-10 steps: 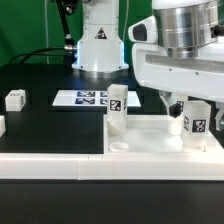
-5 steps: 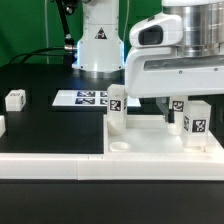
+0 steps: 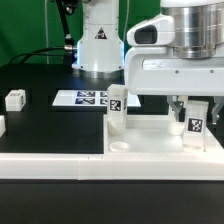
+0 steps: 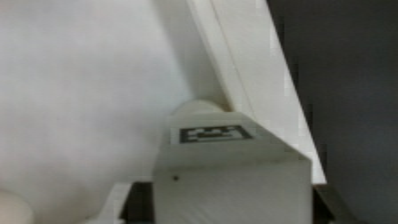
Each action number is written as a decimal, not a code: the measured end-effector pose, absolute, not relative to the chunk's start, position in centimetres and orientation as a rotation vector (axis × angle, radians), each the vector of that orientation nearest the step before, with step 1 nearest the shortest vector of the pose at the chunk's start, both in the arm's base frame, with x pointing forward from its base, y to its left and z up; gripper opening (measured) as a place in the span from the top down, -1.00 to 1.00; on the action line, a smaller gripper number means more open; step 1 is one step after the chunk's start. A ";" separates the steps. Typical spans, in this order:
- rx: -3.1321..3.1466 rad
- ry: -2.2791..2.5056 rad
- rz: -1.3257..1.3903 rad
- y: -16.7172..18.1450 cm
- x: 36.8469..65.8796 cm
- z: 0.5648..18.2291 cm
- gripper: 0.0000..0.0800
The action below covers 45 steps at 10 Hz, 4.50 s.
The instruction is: Assemble square table
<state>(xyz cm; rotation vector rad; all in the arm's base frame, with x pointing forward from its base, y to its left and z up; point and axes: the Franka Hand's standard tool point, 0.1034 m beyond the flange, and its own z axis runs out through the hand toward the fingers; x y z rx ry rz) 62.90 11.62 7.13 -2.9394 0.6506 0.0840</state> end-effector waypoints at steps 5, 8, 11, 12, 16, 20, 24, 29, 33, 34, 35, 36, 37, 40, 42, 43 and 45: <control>-2.651 1.451 0.136 11.7 63.0 7.2 0.27; -2.174 2.026 0.197 11.5 63.2 7.0 0.27; -2.077 2.130 0.205 11.6 63.2 7.0 0.27; -2.120 2.085 0.201 11.7 63.2 6.9 -0.01; -2.625 1.351 0.115 12.1 63.1 6.6 -0.61; -2.920 0.670 0.086 11.5 62.8 6.8 -0.62; -3.019 0.241 0.059 11.8 62.9 7.0 -0.40; -2.959 0.649 0.084 11.8 62.8 6.9 0.27; -2.681 1.393 0.087 11.6 63.1 6.8 0.27; -2.609 1.499 0.105 11.5 63.1 6.8 0.27; -2.447 1.709 0.138 11.4 63.1 6.7 0.27; -2.324 1.856 0.165 11.5 63.1 6.7 0.27; -2.230 1.950 0.180 11.6 63.1 6.7 0.27; -2.106 2.069 0.190 11.5 63.1 6.7 0.27; -2.210 1.961 0.173 11.6 63.1 6.6 -0.17; -2.381 1.752 0.144 12.0 63.0 6.6 -0.46; -2.623 1.407 0.085 12.8 63.1 7.0 -0.60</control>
Offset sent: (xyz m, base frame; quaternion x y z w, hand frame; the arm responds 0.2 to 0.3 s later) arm 0.0137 -0.0161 0.0039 -0.0219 0.0284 0.3538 0.9346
